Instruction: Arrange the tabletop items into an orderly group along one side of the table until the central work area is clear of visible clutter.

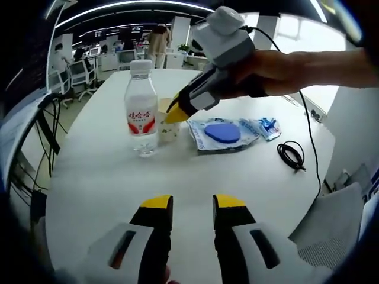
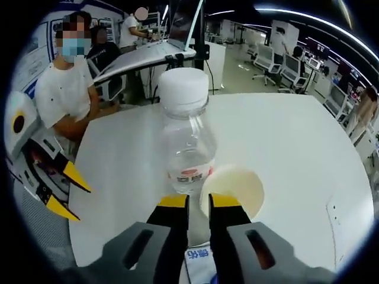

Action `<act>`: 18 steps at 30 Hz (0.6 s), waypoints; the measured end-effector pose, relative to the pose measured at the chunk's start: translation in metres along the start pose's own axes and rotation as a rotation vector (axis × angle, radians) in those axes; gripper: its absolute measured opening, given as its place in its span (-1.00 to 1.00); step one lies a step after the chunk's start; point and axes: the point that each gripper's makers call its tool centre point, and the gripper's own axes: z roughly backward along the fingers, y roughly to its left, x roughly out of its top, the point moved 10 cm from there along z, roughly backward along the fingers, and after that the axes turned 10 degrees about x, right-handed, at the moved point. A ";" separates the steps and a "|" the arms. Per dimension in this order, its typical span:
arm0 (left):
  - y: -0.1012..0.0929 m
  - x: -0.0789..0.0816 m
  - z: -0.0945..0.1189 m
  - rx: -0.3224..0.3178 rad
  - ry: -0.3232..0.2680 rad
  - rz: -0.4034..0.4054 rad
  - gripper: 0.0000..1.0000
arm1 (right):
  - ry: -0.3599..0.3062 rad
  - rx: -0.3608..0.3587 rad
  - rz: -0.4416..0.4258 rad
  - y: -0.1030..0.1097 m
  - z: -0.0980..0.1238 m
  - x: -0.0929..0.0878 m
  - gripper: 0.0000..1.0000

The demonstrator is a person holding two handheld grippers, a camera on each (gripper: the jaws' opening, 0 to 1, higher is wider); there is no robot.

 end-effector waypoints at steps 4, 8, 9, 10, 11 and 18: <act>0.000 -0.001 0.000 0.001 0.000 0.003 -0.49 | -0.001 -0.001 -0.009 0.000 0.000 0.000 -0.97; 0.002 -0.002 0.000 0.003 0.002 0.005 -0.50 | 0.006 0.000 -0.007 0.001 0.001 0.000 -1.00; 0.002 -0.002 0.000 0.003 0.002 0.005 -0.49 | 0.003 0.001 -0.010 0.003 0.002 0.001 -1.00; 0.002 -0.002 -0.001 0.003 0.002 0.006 -0.49 | -0.002 0.000 -0.011 0.002 0.002 0.001 -1.00; 0.002 -0.001 -0.001 0.002 0.002 0.007 -0.49 | -0.003 -0.002 -0.012 0.002 0.003 0.001 -1.00; 0.001 0.000 -0.001 0.001 -0.001 0.010 -0.49 | 0.015 0.000 0.015 0.004 0.006 -0.002 -1.00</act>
